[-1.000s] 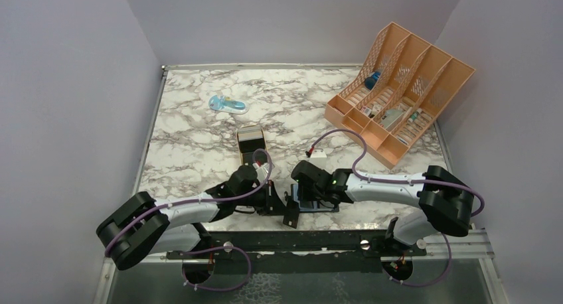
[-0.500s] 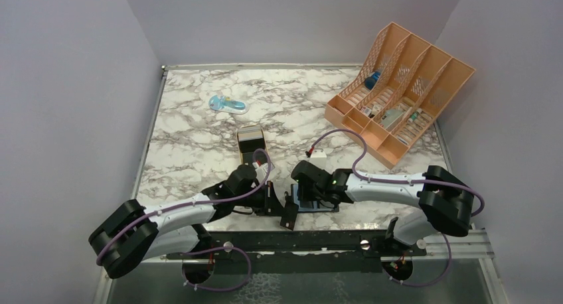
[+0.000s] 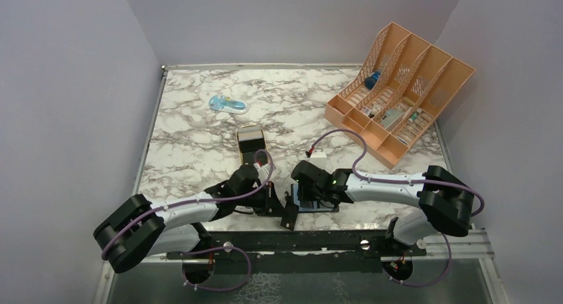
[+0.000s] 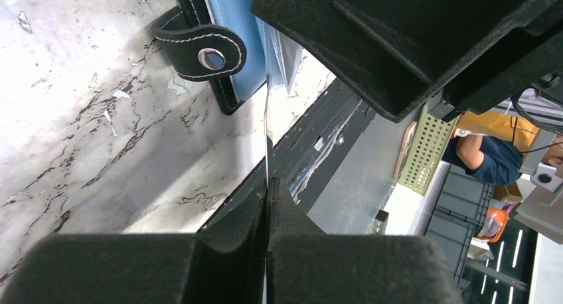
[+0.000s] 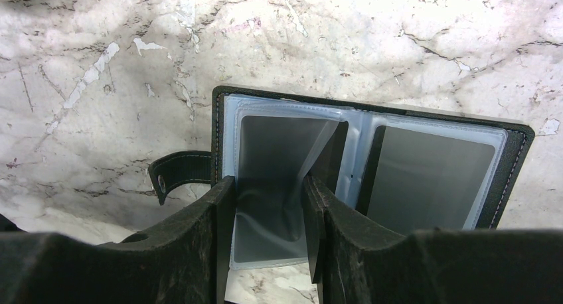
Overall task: Put the credit cards into the card holder
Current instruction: Turn over the card slot in the card holder.
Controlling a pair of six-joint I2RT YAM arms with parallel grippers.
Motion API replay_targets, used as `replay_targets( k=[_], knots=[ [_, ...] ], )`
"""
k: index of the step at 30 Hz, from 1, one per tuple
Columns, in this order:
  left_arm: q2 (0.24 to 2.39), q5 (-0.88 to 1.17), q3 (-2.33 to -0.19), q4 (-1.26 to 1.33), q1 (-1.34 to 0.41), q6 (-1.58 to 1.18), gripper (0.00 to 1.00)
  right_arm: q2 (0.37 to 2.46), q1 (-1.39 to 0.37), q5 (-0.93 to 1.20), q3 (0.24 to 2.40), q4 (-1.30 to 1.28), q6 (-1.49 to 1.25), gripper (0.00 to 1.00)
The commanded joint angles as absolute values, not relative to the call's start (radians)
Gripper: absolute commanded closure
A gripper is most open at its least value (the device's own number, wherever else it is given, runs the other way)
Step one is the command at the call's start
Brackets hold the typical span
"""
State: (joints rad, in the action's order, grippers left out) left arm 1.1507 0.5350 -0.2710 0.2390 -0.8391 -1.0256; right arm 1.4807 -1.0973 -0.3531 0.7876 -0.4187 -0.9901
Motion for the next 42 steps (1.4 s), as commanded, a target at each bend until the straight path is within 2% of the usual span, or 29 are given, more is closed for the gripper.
replay_targets(
  k=[1, 13, 19, 24, 28, 42],
  knots=[
    [1.161, 0.56, -0.306, 0.278, -0.842, -1.019, 1.0, 1.459, -1.091, -0.358, 0.783, -0.4, -0.988, 0.6],
    [1.19, 0.549, -0.325, 0.315, -0.842, -1.013, 1.0, 1.451, -1.091, -0.34, 0.786, -0.388, -0.987, 0.58],
    [1.204, 0.535, -0.339, 0.34, -0.842, -1.014, 1.0, 1.433, -1.09, -0.342, 0.804, -0.425, -0.985, 0.4],
    [1.224, 0.529, -0.355, 0.371, -0.842, -1.015, 1.0, 1.386, -1.09, -0.378, 0.831, -0.484, -0.967, 0.31],
    [1.248, 0.52, -0.377, 0.39, -0.843, -1.015, 1.0, 1.325, -1.09, -0.392, 0.848, -0.52, -0.946, 0.31],
    [1.389, 0.492, -0.486, 0.459, -0.885, -1.014, 1.0, 1.163, -1.068, -0.429, 0.819, -0.569, -0.843, 0.38]
  ],
)
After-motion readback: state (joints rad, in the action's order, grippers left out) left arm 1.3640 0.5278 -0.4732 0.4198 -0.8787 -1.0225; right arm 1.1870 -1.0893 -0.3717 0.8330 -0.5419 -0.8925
